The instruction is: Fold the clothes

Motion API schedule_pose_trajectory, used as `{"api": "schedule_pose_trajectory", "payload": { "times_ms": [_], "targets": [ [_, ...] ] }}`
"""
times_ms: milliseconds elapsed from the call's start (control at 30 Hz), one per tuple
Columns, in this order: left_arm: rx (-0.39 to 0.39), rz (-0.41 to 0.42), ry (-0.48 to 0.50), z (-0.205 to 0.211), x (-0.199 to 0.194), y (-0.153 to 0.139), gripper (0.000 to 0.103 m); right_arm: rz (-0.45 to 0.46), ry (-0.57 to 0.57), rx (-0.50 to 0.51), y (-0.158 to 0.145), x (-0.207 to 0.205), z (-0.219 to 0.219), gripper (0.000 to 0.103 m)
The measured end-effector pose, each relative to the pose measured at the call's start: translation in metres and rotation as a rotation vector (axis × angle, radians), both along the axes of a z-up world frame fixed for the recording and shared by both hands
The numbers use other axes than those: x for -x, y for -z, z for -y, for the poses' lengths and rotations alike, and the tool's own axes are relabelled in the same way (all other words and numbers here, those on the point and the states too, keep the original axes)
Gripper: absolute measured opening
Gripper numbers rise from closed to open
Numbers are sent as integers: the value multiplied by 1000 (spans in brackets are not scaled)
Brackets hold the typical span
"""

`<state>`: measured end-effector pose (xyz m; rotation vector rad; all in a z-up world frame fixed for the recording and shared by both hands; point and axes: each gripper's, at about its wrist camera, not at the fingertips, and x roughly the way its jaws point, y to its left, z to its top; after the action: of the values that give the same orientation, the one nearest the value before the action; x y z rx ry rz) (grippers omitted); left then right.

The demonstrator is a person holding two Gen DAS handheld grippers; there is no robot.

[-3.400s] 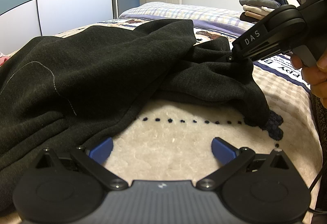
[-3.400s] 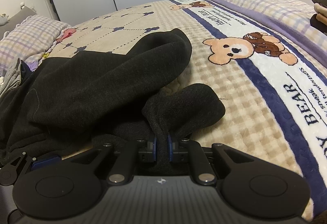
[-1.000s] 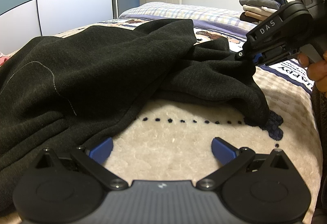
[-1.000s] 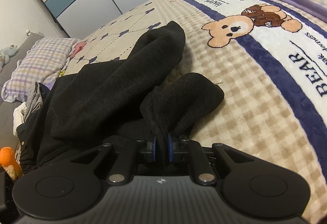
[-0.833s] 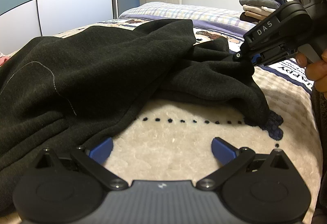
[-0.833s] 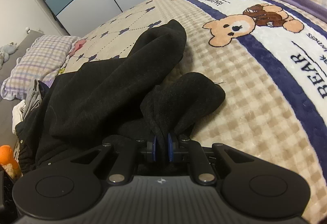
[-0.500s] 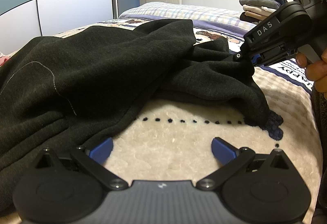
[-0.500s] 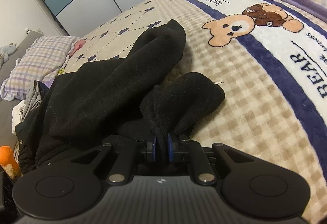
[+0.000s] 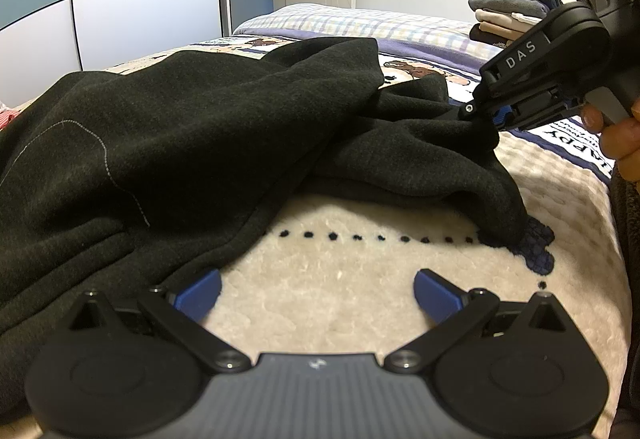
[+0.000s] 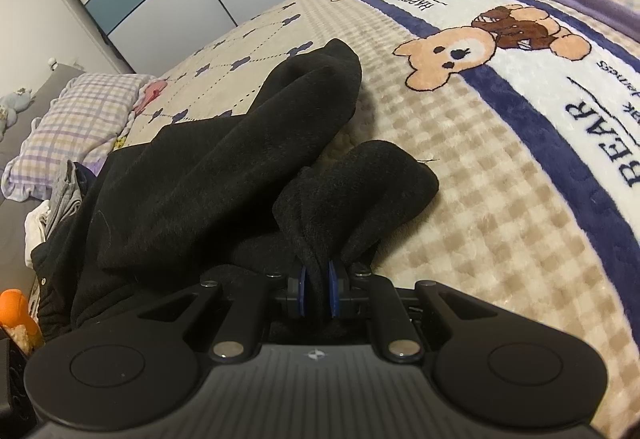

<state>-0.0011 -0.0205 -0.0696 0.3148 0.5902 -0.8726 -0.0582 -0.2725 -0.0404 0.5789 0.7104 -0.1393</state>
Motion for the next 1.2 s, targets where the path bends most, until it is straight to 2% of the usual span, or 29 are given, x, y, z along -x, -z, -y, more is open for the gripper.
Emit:
{"api": "schedule_pose_trajectory", "payload": {
  "times_ms": [133, 300, 433, 600, 633, 767, 867, 933, 1200],
  "targets": [
    [-6, -15, 4, 3, -3, 0, 103, 3, 3, 6, 0, 0, -2, 12],
    [3, -8, 2, 3, -2, 0, 103, 47, -1, 92, -12, 6, -12, 12],
    [-16, -10, -9, 6, 0, -5, 103, 59, -4, 112, -22, 16, -11, 12],
    [40, -10, -25, 0, 4, -23, 103, 41, -7, 93, -34, 30, 5, 15],
    [47, -2, -31, -1, 6, -29, 103, 40, -7, 102, -38, 32, 7, 16],
    [88, 66, -88, -7, 16, -51, 103, 46, 1, 155, -54, 35, 17, 37],
    [67, 137, -164, -8, 23, -65, 103, 52, 3, 151, -58, 27, 27, 46],
    [65, 151, -177, -10, 22, -70, 103, 52, -4, 126, -57, 15, 33, 47],
    [50, 75, -281, -23, -6, -69, 103, 42, 16, 36, -41, -45, 52, 47]
  ]
}}
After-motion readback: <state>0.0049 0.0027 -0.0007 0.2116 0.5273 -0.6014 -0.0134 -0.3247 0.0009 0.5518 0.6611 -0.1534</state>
